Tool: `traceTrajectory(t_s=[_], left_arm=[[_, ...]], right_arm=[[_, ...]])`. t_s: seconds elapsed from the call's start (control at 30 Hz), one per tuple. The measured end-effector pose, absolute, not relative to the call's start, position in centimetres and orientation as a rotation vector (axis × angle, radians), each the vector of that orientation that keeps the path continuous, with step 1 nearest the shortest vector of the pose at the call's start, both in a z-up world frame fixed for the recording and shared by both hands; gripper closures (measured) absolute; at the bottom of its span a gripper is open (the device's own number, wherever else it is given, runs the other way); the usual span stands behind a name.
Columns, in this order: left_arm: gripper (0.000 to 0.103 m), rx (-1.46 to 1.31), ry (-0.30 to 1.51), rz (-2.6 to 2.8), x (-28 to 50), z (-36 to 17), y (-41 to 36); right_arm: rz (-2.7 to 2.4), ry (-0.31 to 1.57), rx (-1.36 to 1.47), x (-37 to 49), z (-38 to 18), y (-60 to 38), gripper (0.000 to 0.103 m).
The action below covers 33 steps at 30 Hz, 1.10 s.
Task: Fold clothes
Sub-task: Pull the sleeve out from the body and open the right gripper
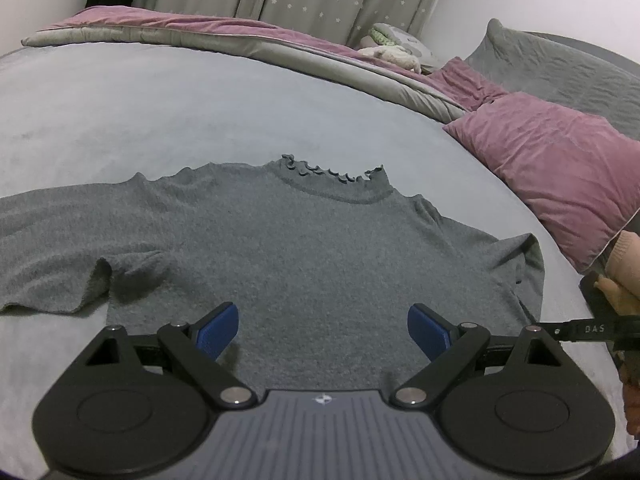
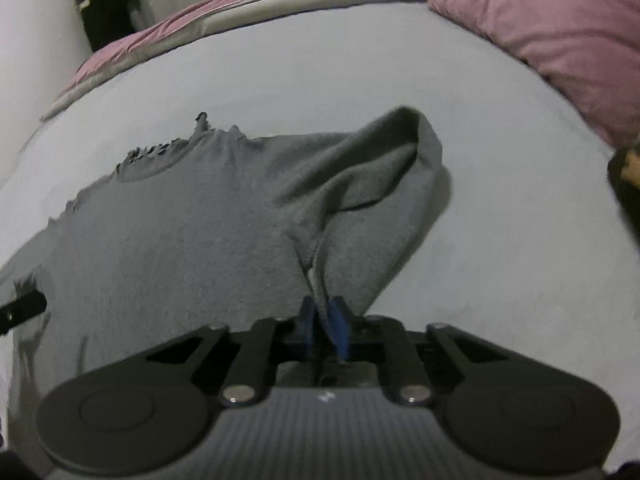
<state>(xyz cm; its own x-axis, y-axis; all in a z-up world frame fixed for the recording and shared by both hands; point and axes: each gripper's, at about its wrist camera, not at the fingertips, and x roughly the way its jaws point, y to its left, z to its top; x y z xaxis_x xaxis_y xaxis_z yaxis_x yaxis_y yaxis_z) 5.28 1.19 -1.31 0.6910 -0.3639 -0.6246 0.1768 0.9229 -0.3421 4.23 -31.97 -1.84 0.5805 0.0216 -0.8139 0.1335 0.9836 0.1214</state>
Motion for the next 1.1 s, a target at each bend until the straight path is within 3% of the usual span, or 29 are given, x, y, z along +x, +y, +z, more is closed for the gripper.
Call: traceTrajectory(t_s=[0.27,0.67,1.1], left_arm=[[0.011,-0.283,0.762,-0.303,5.6,-1.5,1.1],[0.011,-0.293,0.785,-0.313,5.8,-1.7,0.9],[0.011,-0.278,0.797,-0.316,6.0,-2.0,0.4]], right_arm=[[-0.318,0.837,-0.057,3.7,1.5,-32.9,0.098],[-0.496,0.627,-0.118,5.1,7.3,-36.1,0.098],[-0.481,0.776,-0.123,1.8,1.5,-39.6,0.098]])
